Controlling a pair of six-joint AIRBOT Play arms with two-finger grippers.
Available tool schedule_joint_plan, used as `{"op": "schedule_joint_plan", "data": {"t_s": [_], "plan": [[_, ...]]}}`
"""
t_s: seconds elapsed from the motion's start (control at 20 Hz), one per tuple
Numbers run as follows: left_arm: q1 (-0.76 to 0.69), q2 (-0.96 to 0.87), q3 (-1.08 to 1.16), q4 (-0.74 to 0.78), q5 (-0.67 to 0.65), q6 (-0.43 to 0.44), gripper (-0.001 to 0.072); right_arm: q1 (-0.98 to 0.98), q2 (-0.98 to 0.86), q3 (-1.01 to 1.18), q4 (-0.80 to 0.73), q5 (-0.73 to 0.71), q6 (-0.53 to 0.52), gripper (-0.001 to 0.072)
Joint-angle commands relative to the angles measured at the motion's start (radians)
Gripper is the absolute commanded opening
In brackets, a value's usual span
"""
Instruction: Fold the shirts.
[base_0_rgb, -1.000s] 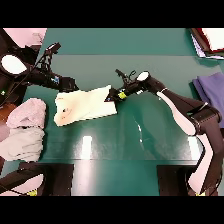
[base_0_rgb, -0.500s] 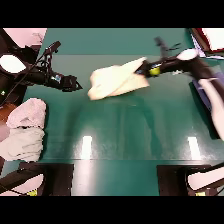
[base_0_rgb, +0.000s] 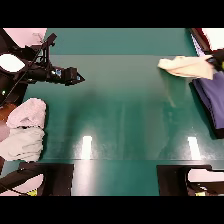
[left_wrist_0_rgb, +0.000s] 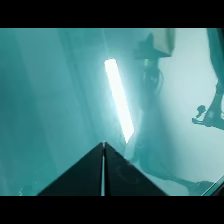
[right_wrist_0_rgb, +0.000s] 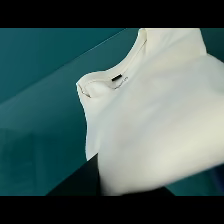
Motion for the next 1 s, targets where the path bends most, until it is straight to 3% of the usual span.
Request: {"op": "schedule_joint_plan", "data": {"t_s": [0.0,0.35,0.6,0.75,0.95], "plan": [[-0.001,-0.002,-0.002,-0.014,0.023,0.0,0.0025,-0.124,-0.02,0.017,0.0,-0.048,0.002,0.0019],[-0.001,-0.002,-0.003,-0.014,0.05,0.001,0.0026,-0.148,-0.024,0.262,-0.04,0.09,0.003,0.0018],[-0.001,-0.002,-0.003,-0.011,0.037,0.002,0.0026,-0.148,0.081,0.276,-0.219,0.198,0.005,0.0019],[-0.001,-0.002,-0.003,-0.008,0.02,0.003,0.0026,-0.148,0.13,0.276,-0.349,0.28,0.079,0.0019],[-0.001,-0.002,-0.003,-0.005,-0.035,0.05,0.0026,-0.148,0.143,0.274,-0.519,0.473,0.121,0.002]]}}
